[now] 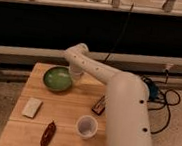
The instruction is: Push the ceramic bowl across the table
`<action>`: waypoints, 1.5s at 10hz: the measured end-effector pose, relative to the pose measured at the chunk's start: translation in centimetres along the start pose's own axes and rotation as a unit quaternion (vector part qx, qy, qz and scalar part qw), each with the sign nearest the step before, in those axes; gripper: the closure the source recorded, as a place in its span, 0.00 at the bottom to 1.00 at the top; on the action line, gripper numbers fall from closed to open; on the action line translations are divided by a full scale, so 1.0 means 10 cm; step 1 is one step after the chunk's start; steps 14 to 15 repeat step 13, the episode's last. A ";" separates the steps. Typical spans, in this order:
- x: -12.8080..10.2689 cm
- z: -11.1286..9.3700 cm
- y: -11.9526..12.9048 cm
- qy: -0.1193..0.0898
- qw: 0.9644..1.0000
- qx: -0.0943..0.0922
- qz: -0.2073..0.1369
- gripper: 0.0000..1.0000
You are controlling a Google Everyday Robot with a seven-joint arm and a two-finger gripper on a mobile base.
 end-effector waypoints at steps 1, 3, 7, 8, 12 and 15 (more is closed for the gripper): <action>-0.05 -0.01 -0.02 0.001 1.000 -0.004 -0.009 1.00; -0.30 -0.02 -0.06 -0.002 0.999 -0.009 -0.033 1.00; -0.42 -0.03 -0.15 0.001 0.998 -0.016 -0.065 1.00; -0.50 -0.03 -0.17 0.001 0.997 -0.018 -0.072 1.00; -0.64 -0.04 -0.25 0.005 0.995 -0.019 -0.098 1.00; -0.66 -0.03 -0.24 0.006 0.994 -0.020 -0.106 1.00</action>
